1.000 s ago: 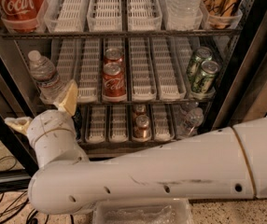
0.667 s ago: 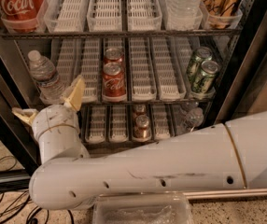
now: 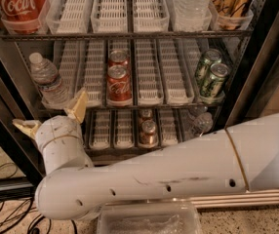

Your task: Pick water bottle from middle shelf of fridge

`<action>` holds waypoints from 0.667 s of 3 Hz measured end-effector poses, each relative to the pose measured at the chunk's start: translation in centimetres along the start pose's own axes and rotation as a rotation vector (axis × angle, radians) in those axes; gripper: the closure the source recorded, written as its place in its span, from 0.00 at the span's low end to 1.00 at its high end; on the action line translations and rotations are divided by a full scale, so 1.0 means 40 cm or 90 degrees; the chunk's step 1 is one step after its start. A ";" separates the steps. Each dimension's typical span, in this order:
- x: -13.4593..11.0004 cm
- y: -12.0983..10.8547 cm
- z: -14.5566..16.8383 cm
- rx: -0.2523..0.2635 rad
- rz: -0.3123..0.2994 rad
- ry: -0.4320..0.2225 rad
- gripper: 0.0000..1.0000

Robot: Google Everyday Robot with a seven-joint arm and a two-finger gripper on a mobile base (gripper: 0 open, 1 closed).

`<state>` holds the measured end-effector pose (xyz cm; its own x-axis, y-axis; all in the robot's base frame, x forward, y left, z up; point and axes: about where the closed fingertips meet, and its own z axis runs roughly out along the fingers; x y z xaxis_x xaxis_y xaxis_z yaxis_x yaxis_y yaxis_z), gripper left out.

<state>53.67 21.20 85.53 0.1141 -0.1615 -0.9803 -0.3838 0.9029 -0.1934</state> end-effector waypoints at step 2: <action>0.005 -0.008 0.016 0.028 0.005 -0.016 0.00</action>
Offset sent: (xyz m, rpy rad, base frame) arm 0.0200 -0.0026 -0.0041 0.0627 -0.0756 -0.1093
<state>54.41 21.12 85.44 0.1338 -0.1448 -0.9804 -0.3447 0.9207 -0.1831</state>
